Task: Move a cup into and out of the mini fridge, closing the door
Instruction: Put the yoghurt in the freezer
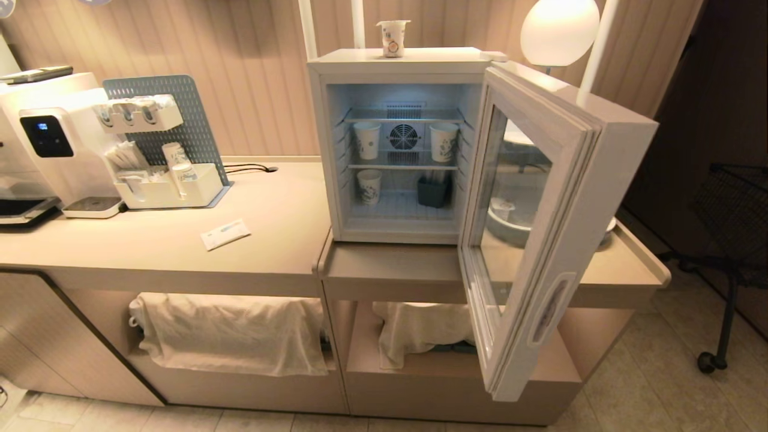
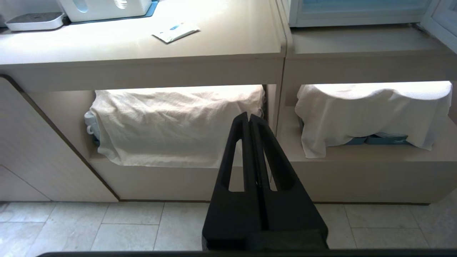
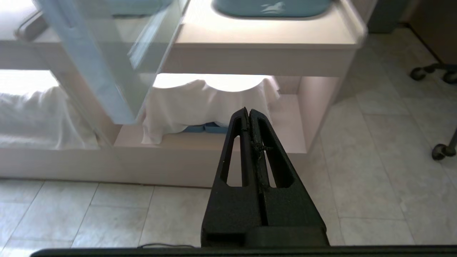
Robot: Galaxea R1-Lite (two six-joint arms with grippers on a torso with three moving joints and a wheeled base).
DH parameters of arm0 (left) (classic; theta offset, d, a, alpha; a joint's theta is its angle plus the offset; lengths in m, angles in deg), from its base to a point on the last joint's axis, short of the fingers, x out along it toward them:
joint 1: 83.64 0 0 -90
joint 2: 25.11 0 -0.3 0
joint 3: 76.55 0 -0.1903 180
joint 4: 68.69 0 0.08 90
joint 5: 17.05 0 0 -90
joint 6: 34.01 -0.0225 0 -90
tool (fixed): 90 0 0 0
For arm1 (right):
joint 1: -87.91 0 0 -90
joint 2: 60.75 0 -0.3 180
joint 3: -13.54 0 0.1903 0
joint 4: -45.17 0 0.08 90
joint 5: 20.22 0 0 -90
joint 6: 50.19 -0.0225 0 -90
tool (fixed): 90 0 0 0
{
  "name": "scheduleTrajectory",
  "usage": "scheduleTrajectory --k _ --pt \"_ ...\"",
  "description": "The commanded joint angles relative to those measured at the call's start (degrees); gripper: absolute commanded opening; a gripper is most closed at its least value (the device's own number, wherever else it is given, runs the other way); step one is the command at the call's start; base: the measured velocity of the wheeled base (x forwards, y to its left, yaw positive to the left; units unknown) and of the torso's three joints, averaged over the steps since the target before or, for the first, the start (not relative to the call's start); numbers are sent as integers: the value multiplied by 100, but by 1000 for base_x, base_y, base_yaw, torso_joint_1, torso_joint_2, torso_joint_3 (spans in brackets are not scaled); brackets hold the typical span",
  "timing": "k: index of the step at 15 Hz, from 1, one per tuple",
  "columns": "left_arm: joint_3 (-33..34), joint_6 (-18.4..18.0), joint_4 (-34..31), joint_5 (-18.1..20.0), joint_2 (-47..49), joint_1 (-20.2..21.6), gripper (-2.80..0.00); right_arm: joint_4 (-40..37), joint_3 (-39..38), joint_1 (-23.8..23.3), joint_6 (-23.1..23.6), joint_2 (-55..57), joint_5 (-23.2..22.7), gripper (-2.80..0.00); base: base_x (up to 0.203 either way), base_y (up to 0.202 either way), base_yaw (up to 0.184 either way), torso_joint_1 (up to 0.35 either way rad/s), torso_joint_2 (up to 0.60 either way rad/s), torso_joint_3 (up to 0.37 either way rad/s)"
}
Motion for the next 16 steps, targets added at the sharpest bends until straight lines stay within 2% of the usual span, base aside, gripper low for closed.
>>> scheduleTrajectory --k 1,16 --pt "0 4 7 0 9 0 -280 -7 0 3 4 -2 -11 -280 2 146 -2 6 2 2" --pt "0 12 -2 0 9 0 -280 -7 0 3 4 -2 -3 -280 0 192 1 1 3 3"
